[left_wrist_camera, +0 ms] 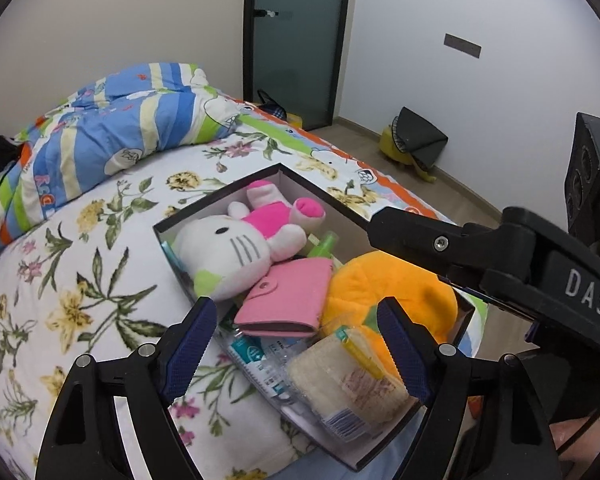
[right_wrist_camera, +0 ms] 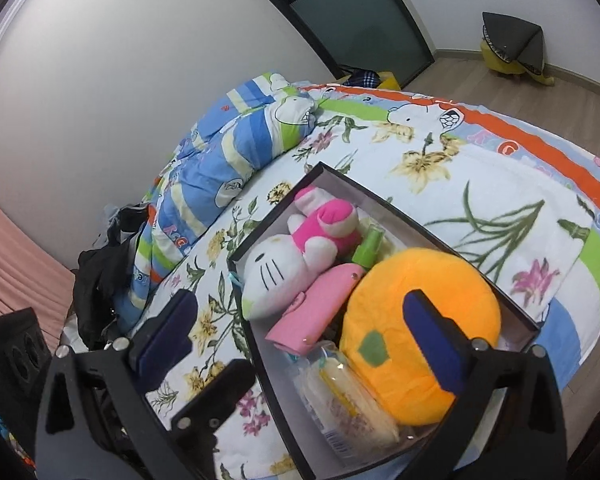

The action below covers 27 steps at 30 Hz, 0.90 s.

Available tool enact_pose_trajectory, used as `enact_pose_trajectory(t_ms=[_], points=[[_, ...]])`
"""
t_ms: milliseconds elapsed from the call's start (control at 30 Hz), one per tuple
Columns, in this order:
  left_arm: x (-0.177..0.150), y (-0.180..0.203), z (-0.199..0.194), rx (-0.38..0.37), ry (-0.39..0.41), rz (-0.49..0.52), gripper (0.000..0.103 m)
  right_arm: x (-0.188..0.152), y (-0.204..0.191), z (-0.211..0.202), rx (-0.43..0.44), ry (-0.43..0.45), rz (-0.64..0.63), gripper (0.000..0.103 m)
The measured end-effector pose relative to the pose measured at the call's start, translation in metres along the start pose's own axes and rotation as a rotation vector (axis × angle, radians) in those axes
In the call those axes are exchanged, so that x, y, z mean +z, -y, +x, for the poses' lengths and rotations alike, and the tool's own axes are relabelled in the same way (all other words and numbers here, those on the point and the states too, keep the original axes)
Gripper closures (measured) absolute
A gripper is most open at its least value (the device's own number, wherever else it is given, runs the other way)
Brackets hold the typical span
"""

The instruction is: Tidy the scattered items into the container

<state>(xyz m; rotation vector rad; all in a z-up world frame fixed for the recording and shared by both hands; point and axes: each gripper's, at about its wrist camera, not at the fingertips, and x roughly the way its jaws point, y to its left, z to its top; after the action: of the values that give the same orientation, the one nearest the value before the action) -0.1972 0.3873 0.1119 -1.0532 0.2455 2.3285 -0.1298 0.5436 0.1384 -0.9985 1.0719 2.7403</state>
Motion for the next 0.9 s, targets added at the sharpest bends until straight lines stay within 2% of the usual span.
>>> enact_pose_trajectory(t_ms=[233, 400, 500, 633, 833, 900], points=[[-0.01, -0.004, -0.029, -0.006, 0.025, -0.015, 0.02, -0.014, -0.013, -0.015, -0.024, -0.011, -0.029, 0.0], [-0.019, -0.006, -0.055, -0.008, 0.04, -0.016, 0.02, -0.035, -0.032, -0.038, -0.09, 0.008, -0.145, 0.0], [-0.027, -0.006, -0.07, 0.017, 0.044, -0.002, 0.012, -0.046, -0.043, -0.057, -0.155, 0.038, -0.198, 0.0], [-0.037, -0.004, -0.094, 0.021, 0.08, 0.002, 0.004, -0.056, -0.055, -0.083, -0.193, 0.059, -0.243, 0.0], [-0.055, 0.008, -0.126, 0.043, 0.114, 0.03, 0.002, -0.069, -0.059, -0.115, -0.215, 0.084, -0.234, 0.0], [-0.063, 0.012, -0.134, 0.031, 0.115, 0.036, 0.001, -0.078, -0.058, -0.126, -0.25, 0.096, -0.241, 0.0]])
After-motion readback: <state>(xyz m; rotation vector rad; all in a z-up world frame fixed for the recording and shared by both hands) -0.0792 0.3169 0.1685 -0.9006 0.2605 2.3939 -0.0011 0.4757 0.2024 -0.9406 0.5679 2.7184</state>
